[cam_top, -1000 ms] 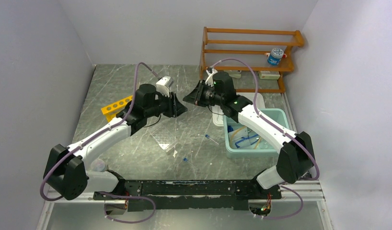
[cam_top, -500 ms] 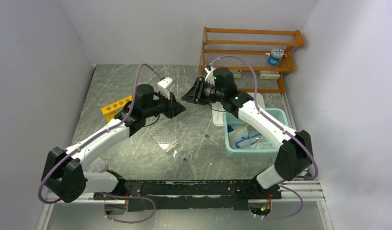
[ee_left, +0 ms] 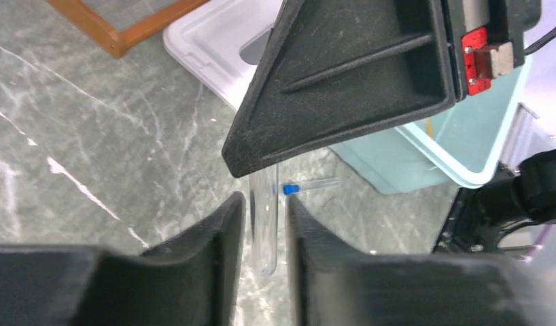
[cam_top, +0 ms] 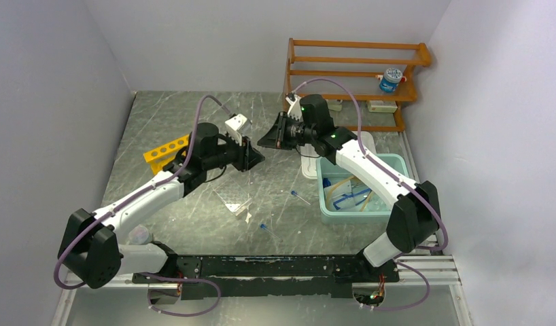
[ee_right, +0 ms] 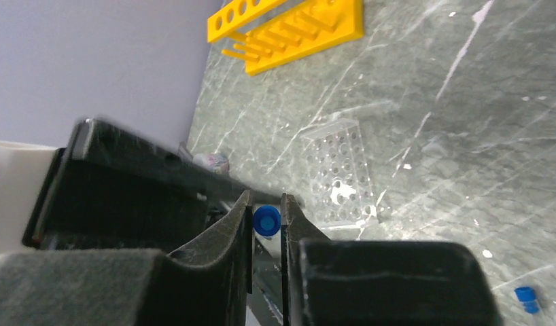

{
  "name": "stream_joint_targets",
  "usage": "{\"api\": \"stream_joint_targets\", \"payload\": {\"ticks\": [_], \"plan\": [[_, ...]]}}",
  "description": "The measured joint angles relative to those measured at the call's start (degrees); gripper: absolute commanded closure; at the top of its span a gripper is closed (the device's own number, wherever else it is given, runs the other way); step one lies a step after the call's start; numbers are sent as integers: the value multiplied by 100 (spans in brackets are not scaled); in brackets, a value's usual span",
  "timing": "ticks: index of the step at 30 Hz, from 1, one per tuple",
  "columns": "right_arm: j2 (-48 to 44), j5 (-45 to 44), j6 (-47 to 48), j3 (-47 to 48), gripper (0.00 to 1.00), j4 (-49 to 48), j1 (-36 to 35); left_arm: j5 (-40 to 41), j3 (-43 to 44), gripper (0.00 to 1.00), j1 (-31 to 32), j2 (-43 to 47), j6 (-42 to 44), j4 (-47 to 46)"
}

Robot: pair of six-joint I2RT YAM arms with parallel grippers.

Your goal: Organize the chemistry lab equipment

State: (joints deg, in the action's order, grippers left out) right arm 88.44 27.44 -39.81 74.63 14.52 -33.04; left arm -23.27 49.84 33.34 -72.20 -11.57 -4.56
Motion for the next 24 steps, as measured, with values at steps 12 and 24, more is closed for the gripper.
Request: {"api": "stream_joint_targets", "payload": {"ticks": [12,24], "plan": [[2,-2297,975,17,90,52,-555,1926,358,26,-164,474,-313,1156],[466,-3952,1969,-280,90,-844,-2184,5093,2267,23,-710,1266,-98,2909]]}}
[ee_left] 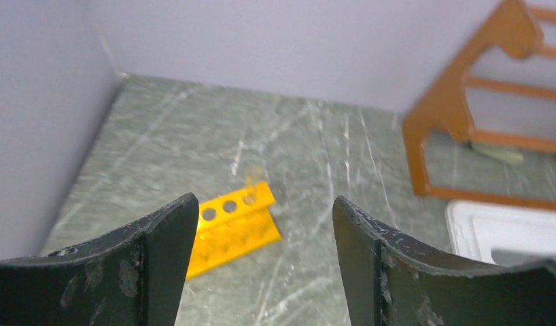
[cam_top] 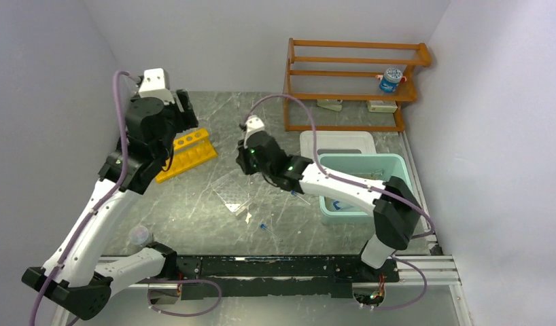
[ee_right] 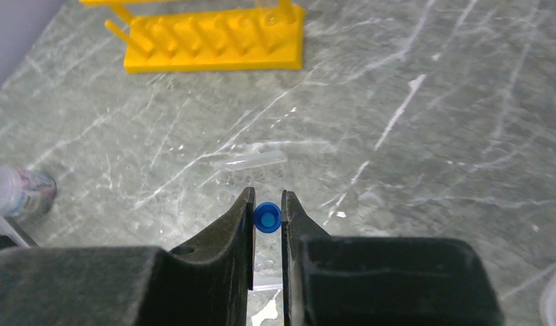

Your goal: Organize the chemistry lab equipment

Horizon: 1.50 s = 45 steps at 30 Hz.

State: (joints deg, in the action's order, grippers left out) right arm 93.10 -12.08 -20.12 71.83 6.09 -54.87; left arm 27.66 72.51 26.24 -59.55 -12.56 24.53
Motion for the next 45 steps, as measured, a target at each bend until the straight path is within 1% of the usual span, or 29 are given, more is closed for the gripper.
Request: {"api": "stream_joint_targets", "payload": {"ticks": [5,8,14,20,25,35,45], "plan": [[507,-415,435,33,91,-354,-619,765,695,23,0,20,149,321],[848,-586,730,118,91,-627,-935,977,1001,24,0,22,175,507],[1268,-678,1102,166,91,-1213,-1327,1182,1257,23,0,17,190,756],[1541,-721,1158,166,92,-1856,-1377,1266,1255,23,0,13,212,898],[1753,-887,1141,164,93,-2203,-1377,1360,1244,23,0,17,203,999],[1934,-1344,1126,120,93,-2535,-1381,1364,1099,23,0,92,160,1027],[2149,-1346,1132,74,93,-2684,-1381,1366,1001,22,0,85,160,1045]]}}
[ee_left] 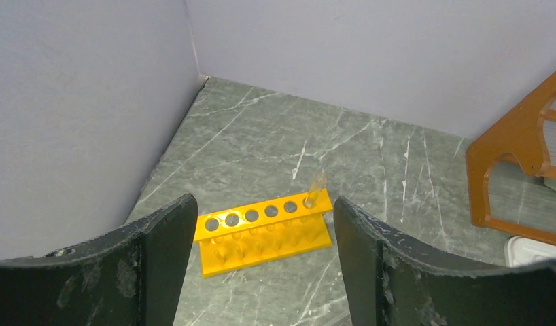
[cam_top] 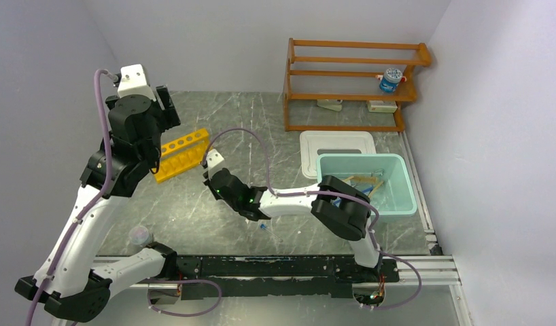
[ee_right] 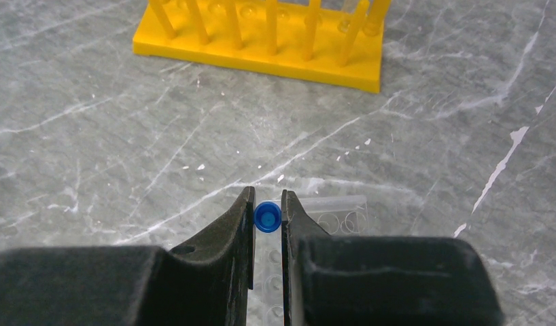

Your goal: Organize the chemistry lab equipment

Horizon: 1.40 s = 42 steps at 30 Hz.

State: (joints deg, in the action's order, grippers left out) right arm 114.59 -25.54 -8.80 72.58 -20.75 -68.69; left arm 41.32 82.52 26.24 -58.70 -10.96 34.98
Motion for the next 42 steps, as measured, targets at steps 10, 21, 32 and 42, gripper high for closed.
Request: {"api": "stream_joint_targets", "payload": {"ticks": [10,21,32,42], "plan": [[249,-39,-2,-9,93,-103,0,4,-96,22,0,9,0,2],[422,-37,-7,-42,74,-389,0,55,-149,22,0,92,0,4],[50,350,-463,-28,30,498,44,-61,-170,15,0,111,-15,11],[-1777,951,-1121,-487,31,1652,122,-1241,-361,13,0,20,-243,13]]}}
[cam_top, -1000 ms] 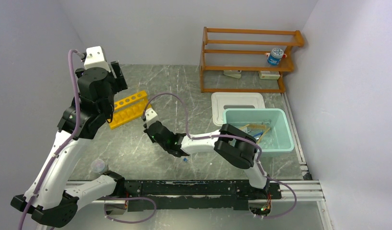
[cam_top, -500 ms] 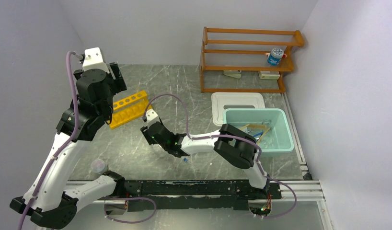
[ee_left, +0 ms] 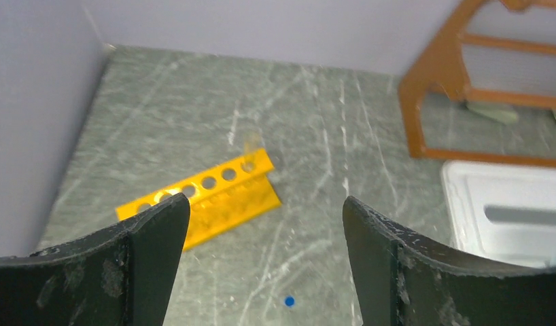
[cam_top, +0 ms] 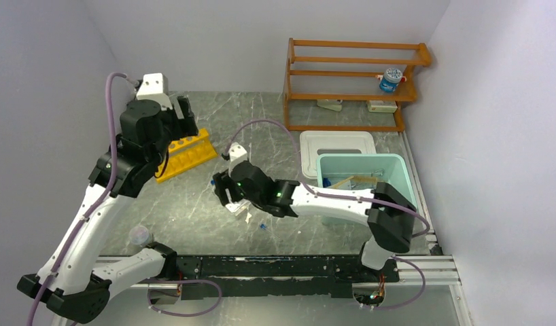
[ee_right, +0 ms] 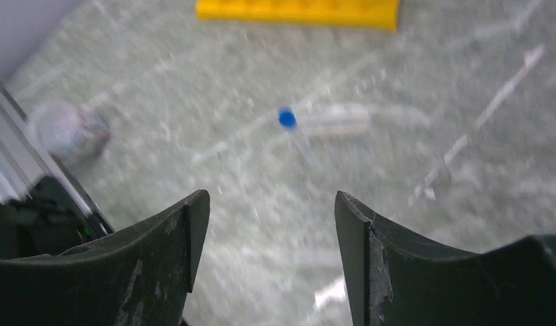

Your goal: Organize the chemistry lab equipment

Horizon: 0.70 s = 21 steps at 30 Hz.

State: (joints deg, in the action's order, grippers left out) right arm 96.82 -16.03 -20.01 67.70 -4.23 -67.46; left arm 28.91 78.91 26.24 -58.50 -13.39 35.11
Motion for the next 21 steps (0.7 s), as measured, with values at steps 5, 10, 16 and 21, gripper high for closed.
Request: {"api": "stream_joint_targets", "payload": {"ticks": [5,10,16,21], "plan": [[-448,0,-470,-649,44,1204,0,-890,-660,14,0,164,-254,-39],[-651,35,-785,-1283,48,2559,0,-1604,-1300,16,0,413,-400,-120],[-688,105,-866,-1416,50,3320,-13,-2164,-1797,16,0,789,-531,-369],[-592,264,-828,-1414,52,3318,-105,-2350,-1899,17,0,925,-590,-529]]}}
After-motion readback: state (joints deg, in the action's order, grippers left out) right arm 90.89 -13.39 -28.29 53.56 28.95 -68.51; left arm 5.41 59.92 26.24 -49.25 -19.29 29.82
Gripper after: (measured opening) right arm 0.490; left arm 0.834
